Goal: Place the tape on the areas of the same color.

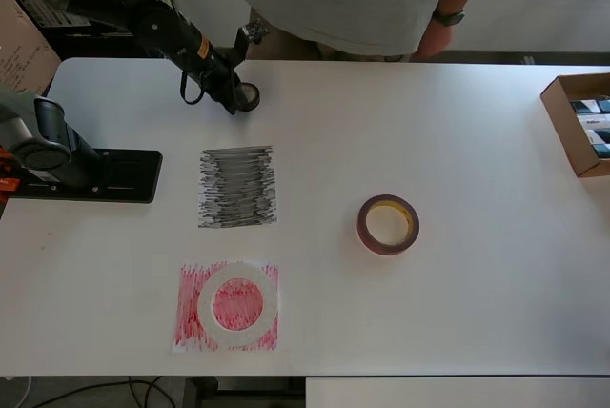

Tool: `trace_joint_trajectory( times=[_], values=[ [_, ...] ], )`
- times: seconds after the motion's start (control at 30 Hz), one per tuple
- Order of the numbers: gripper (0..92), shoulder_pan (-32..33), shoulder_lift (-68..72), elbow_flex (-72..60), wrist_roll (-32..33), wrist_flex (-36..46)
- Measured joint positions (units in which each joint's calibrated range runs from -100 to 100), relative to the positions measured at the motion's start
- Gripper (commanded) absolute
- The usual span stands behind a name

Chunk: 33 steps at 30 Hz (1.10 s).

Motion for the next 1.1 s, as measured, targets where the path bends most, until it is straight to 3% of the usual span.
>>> trace_joint_trajectory(
  times=[0.4, 0.77, 1.1],
  values=[
    [0.5, 4.13, 5.75, -5.17, 9.28, 3.99],
    [1.3, 3.39, 12.33, -5.17, 9.41, 2.61],
    [40.6, 2.54, 12.98, -5.17, 9.23, 2.61]
  ],
)
